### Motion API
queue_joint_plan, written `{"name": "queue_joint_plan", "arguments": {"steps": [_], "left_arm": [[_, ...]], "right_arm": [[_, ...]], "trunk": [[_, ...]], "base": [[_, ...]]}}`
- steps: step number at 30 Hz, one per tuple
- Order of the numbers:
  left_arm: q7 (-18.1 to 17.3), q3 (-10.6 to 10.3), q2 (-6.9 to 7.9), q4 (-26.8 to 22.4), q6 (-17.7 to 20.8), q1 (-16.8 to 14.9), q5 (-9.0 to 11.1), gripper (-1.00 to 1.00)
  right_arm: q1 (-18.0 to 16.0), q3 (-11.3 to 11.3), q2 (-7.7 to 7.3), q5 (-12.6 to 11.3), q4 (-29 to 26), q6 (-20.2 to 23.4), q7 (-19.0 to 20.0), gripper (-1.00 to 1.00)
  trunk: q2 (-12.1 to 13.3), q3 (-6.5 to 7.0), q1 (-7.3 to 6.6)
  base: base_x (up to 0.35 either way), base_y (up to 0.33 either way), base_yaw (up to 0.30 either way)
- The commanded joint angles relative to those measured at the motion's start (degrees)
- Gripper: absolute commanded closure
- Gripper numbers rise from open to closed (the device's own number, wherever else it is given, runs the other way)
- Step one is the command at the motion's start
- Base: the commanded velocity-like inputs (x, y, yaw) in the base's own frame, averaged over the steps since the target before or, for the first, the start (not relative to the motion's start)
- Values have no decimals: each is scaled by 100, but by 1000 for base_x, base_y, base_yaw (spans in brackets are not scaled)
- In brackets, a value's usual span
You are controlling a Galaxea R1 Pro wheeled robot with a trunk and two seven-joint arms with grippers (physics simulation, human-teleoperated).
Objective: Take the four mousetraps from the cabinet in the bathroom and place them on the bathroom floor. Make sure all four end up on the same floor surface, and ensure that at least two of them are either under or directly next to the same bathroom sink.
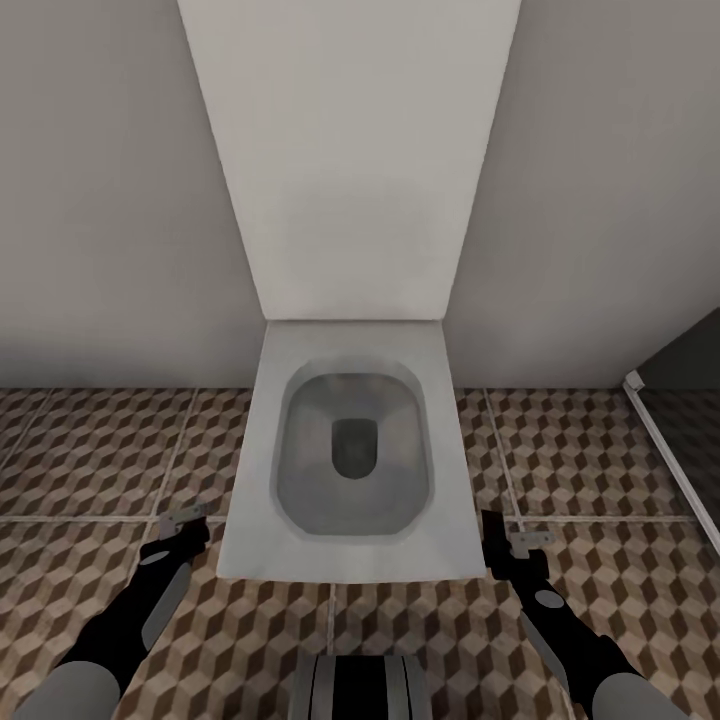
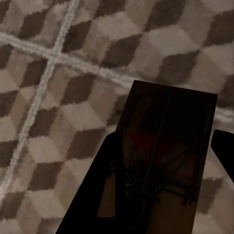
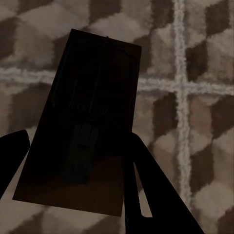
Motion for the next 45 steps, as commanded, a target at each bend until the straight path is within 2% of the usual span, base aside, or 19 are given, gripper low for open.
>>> {"name": "queue_joint_plan", "arguments": {"steps": [1,17,25,45], "left_arm": [[55,-32,11,-10,18,-2,44,100],[58,-52,-42,-6,14,3,45,100],[71,-58,-50,-6,38,0,47,100],[65,-53,-55,-13,13,0,56,100]], "right_arm": [[-3,49,-7,-60,2,-21,-40,100],[-3,55,-7,-58,2,3,-13,100],[-3,84,1,-61,2,26,28,100],[-3,66,2,-63,2,22,5,100]], "trunk": [[-1,-4,-1],[-1,-4,-1],[-12,-181,20],[-12,-181,20]], "base": [[0,0,0],[0,0,0],[0,0,0],[0,0,0]]}}
